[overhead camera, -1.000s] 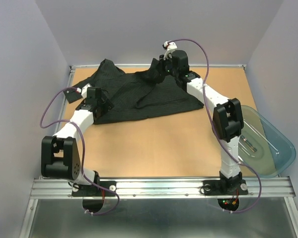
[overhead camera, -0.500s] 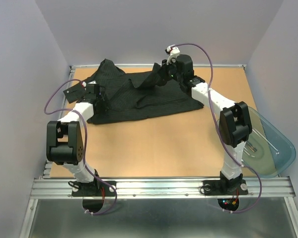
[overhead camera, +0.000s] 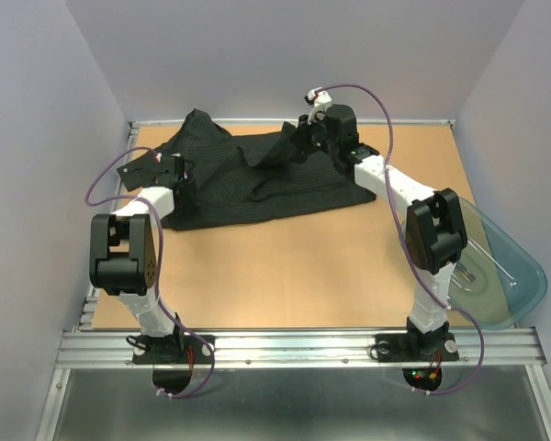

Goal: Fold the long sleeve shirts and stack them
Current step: Fold the shirt

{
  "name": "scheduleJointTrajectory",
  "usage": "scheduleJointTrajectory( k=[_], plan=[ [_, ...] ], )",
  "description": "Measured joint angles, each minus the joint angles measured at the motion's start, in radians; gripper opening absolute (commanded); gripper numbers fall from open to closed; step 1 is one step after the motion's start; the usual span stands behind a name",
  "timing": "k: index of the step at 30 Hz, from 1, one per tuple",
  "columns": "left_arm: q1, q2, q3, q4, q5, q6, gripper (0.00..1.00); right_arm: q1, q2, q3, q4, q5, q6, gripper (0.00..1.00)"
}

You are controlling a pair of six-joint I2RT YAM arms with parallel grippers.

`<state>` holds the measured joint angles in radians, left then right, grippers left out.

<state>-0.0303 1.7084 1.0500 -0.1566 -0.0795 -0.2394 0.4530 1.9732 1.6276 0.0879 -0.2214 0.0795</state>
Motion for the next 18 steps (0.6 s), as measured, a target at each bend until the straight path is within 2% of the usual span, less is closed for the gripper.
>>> scheduleJointTrajectory(
  k=[6, 8, 15, 18],
  plan=[
    [0.0, 0.01, 0.001, -0.016, 0.0, 0.002, 0.54, 0.0, 0.0, -0.002, 0.003, -0.003, 0.005, 0.2],
    [0.0, 0.011, 0.004, -0.026, 0.0, 0.002, 0.42, 0.0, 0.0, -0.007, 0.004, -0.004, 0.005, 0.2],
    [0.0, 0.011, 0.013, -0.047, 0.0, -0.002, 0.32, 0.0, -0.003, -0.008, 0.009, -0.003, 0.007, 0.2],
    [0.0, 0.002, 0.013, -0.074, -0.002, -0.011, 0.21, 0.0, -0.004, -0.008, 0.011, -0.003, 0.007, 0.2]
  ],
)
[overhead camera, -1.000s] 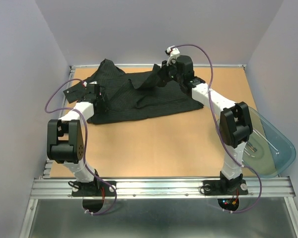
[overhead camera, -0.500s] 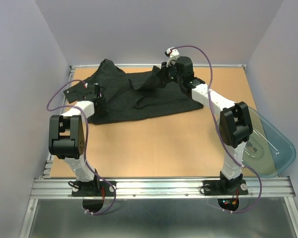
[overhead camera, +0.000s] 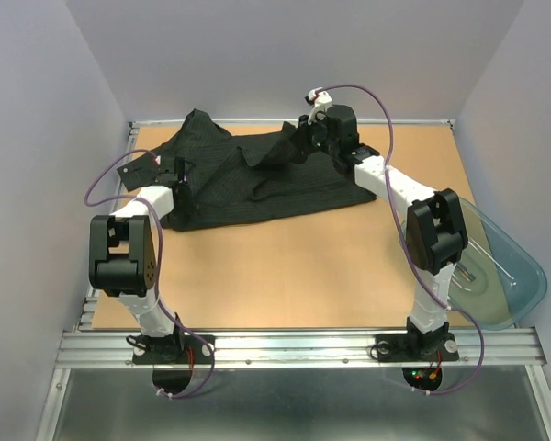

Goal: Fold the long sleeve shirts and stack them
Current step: Fold the shirt

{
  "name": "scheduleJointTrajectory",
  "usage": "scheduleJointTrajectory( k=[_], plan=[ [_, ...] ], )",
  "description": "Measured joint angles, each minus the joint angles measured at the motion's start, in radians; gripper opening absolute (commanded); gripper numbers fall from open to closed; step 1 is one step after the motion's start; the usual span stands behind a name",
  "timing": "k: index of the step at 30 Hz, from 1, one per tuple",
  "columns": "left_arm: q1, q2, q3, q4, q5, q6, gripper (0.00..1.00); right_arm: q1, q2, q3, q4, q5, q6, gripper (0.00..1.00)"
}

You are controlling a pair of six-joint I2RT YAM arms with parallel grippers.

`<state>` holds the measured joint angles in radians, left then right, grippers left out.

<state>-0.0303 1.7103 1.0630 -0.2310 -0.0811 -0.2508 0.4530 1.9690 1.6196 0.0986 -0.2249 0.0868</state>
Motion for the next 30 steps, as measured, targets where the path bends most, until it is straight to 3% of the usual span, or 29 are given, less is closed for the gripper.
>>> scheduleJointTrajectory(
  k=[10, 17, 29, 30],
  plan=[
    [0.0, -0.103, 0.0, -0.09, -0.006, -0.051, 0.14, 0.0, -0.012, -0.032, 0.013, 0.011, 0.0, 0.2],
    [0.0, -0.158, -0.012, -0.14, -0.006, -0.089, 0.13, 0.0, -0.014, -0.063, 0.022, 0.114, -0.002, 0.2],
    [0.021, -0.193, -0.174, -0.149, -0.008, -0.155, 0.14, 0.0, -0.014, -0.069, 0.022, 0.251, -0.012, 0.2],
    [0.027, -0.192, -0.179, -0.148, -0.008, -0.159, 0.18, 0.0, -0.014, -0.069, 0.022, 0.256, -0.014, 0.2]
  ],
)
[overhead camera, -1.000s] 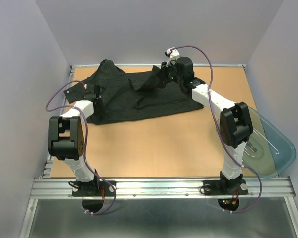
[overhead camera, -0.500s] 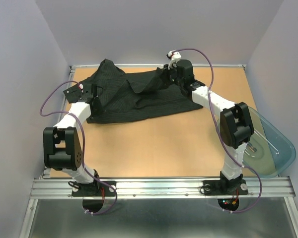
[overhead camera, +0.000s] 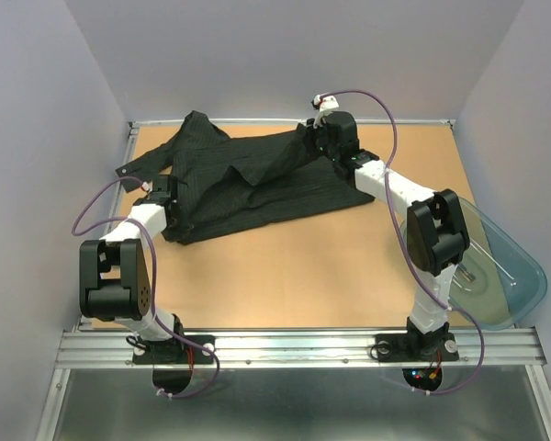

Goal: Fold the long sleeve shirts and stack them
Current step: Fold the shirt

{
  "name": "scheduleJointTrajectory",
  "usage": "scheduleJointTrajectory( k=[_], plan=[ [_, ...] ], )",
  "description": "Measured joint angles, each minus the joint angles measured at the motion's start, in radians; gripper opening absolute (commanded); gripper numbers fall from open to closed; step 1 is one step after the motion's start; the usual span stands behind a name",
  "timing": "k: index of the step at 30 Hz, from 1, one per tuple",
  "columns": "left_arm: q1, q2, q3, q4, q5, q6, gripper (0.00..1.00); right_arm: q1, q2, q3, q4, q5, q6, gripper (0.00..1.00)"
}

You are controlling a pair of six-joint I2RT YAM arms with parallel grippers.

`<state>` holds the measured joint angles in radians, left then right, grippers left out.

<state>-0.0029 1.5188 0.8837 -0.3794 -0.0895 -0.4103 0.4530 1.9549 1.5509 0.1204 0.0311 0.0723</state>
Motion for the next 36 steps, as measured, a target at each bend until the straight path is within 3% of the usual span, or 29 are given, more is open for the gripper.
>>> scheduleJointTrajectory(
  k=[2, 6, 8, 9, 11, 18, 23, 30, 36],
  plan=[
    [0.013, 0.005, -0.005, 0.002, -0.003, -0.008, 0.22, 0.0, 0.0, 0.0, 0.0, 0.007, -0.008, 0.2],
    [0.031, 0.019, -0.007, 0.005, -0.015, -0.024, 0.47, 0.0, 0.0, 0.0, 0.0, 0.015, -0.027, 0.2],
    [0.031, 0.019, -0.007, 0.005, -0.02, -0.033, 0.72, 0.0, 0.0, 0.001, 0.0, 0.014, -0.036, 0.2],
    [0.031, 0.018, -0.007, 0.005, -0.02, -0.037, 0.72, 0.0, 0.0, 0.004, 0.0, 0.013, -0.047, 0.2],
    [0.031, 0.013, -0.007, 0.001, -0.018, -0.04, 0.81, 0.0, 0.003, 0.016, -0.003, 0.004, -0.063, 0.2],
    [0.009, -0.146, -0.006, -0.017, 0.027, -0.059, 0.81, 0.0, 0.047, 0.139, 0.001, -0.061, -0.11, 0.2],
    [-0.142, -0.217, -0.006, 0.04, 0.049, -0.117, 0.77, 0.0, 0.064, 0.209, 0.005, -0.109, -0.131, 0.2],
    [-0.178, -0.076, -0.037, 0.185, 0.078, -0.205, 0.74, 0.0, 0.13, 0.345, 0.032, -0.171, -0.159, 0.18],
    [-0.175, 0.047, -0.05, 0.247, 0.087, -0.247, 0.74, 0.001, 0.165, 0.378, 0.138, -0.222, -0.162, 0.11]
  ],
)
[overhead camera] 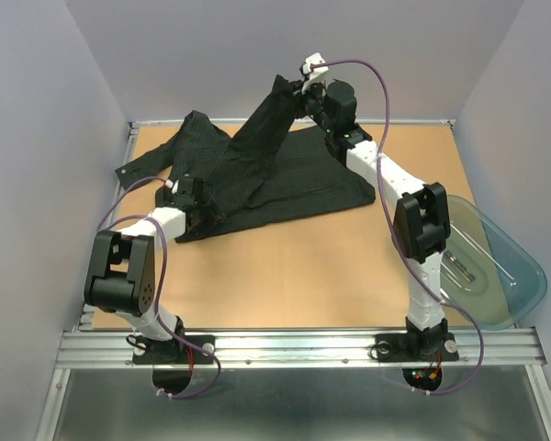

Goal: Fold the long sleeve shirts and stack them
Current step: Fold the shirt

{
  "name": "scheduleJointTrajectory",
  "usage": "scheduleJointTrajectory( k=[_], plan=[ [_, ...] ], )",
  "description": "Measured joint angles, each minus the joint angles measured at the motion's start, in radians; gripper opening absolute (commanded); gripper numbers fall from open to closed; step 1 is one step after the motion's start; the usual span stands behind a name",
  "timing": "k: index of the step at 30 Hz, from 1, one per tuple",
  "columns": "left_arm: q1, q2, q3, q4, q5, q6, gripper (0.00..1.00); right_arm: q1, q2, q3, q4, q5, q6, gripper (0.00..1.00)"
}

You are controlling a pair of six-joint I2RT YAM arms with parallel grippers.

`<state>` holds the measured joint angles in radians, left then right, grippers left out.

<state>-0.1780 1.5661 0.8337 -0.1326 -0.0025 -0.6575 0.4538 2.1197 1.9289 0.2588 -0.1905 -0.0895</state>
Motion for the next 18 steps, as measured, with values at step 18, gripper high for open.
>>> scheduleJointTrajectory(
  k=[18],
  plan=[
    [0.003, -0.181, -0.162, 0.019, 0.113, -0.017, 0.74, 0.025, 0.003, -0.047, 0.259, -0.17, -0.045, 0.12]
  ],
)
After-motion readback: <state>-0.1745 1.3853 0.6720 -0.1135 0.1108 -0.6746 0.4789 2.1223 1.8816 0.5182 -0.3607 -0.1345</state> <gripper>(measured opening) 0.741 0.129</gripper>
